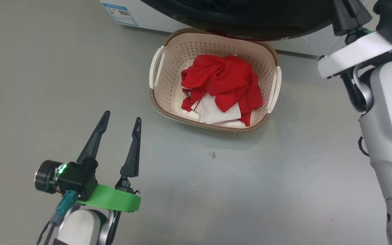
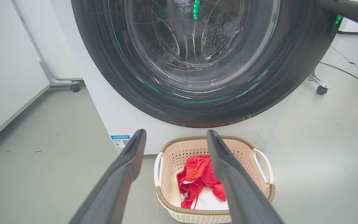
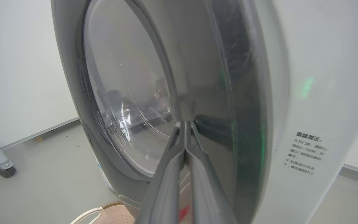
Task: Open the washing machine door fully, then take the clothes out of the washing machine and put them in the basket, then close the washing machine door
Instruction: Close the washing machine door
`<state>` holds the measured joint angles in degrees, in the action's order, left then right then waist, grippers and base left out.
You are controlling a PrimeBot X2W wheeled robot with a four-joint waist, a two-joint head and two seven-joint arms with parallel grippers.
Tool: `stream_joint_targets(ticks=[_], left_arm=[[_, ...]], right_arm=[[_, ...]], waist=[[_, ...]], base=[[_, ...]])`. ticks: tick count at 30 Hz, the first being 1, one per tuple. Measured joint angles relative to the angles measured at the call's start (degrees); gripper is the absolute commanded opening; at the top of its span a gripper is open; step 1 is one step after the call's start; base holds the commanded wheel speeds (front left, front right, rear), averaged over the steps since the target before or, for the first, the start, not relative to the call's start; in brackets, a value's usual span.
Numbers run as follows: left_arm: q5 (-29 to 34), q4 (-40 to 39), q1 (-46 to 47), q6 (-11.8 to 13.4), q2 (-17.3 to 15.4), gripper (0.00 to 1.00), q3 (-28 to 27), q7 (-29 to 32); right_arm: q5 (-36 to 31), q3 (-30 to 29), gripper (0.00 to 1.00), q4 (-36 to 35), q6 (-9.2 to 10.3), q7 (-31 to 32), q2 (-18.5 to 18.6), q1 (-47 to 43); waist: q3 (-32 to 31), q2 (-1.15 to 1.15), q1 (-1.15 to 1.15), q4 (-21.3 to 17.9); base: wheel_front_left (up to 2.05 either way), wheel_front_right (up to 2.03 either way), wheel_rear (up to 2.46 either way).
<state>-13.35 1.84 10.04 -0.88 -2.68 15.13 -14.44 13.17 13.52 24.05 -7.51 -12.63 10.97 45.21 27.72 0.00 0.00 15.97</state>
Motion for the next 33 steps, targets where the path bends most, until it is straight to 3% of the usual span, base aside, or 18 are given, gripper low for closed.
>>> stream_joint_targets(ticks=[17,33], left_arm=[[-0.19,-0.21,1.88,0.01,0.32,1.00,0.52,0.00],[-0.19,0.07,2.92,0.05,0.49,1.00,0.12,-0.01]], right_arm=[[1.90,-3.57,0.00,7.01,0.00,-0.13,2.78,10.69],[2.34,-2.92,0.00,12.21,-0.40,-1.31,2.79,12.98]], waist=[[2.83,0.00,0.00,1.92],[2.86,0.00,0.00,1.57]], base=[[0.00,0.00,0.00],[0.00,0.00,0.00]])
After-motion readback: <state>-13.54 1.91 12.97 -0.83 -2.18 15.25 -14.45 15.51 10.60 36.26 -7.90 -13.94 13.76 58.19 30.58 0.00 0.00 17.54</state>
